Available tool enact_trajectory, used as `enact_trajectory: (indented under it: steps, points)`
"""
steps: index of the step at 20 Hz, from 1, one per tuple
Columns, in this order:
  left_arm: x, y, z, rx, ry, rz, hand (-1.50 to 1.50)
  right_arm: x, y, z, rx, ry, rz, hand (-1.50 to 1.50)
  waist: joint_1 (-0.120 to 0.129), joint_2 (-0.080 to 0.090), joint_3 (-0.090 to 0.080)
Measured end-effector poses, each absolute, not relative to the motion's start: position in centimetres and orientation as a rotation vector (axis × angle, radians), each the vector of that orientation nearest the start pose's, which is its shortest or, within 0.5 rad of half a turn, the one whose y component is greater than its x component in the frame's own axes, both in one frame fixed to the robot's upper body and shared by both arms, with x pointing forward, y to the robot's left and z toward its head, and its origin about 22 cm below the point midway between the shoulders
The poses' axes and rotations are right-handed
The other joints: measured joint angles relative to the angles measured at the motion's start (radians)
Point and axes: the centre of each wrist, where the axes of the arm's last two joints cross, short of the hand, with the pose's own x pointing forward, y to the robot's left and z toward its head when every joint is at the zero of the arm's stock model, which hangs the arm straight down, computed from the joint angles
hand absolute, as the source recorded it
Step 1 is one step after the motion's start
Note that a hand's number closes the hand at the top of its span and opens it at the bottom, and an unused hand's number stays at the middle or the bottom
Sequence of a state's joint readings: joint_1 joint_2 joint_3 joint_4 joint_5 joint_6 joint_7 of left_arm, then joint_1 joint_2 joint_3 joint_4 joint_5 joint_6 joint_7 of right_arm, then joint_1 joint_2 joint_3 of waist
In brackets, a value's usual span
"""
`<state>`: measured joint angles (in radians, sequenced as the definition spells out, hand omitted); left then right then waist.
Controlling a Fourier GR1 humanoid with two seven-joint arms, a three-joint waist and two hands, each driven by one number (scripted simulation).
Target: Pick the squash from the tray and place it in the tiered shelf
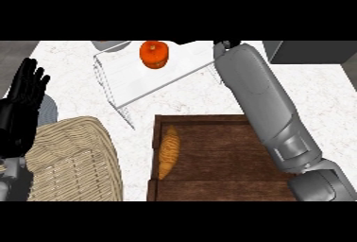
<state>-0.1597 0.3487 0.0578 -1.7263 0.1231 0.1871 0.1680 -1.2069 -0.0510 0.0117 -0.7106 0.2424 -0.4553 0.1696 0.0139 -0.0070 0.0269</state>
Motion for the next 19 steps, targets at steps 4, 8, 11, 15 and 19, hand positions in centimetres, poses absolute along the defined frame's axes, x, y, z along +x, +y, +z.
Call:
enact_trajectory:
  steps: [4, 8, 11, 15, 19]
  points:
    - [26.6, 29.3, 10.6, 0.287, -1.725, -0.002, 0.00, 45.0, -11.5, 20.2, -0.418, -1.736, 0.137, -1.50, -0.011, -0.003, 0.000]
    - [26.3, 30.0, 10.4, 0.294, -1.719, 0.016, 0.00, 45.2, -16.5, 20.4, -0.433, -1.702, 0.093, -1.50, -0.024, -0.006, -0.002]
    - [26.2, 30.4, 10.2, 0.295, -1.709, 0.026, 0.00, 44.8, -20.0, 20.2, -0.420, -1.685, 0.099, -1.50, -0.033, -0.009, -0.002]
    - [26.1, 30.4, 10.2, 0.304, -1.709, 0.028, 0.00, 43.8, -24.0, 20.7, -0.385, -1.685, 0.112, -1.50, -0.035, -0.010, -0.002]
    - [26.1, 30.1, 10.4, 0.307, -1.716, 0.021, 0.00, 42.8, -27.2, 20.8, -0.366, -1.702, 0.125, -1.50, -0.031, -0.009, -0.002]
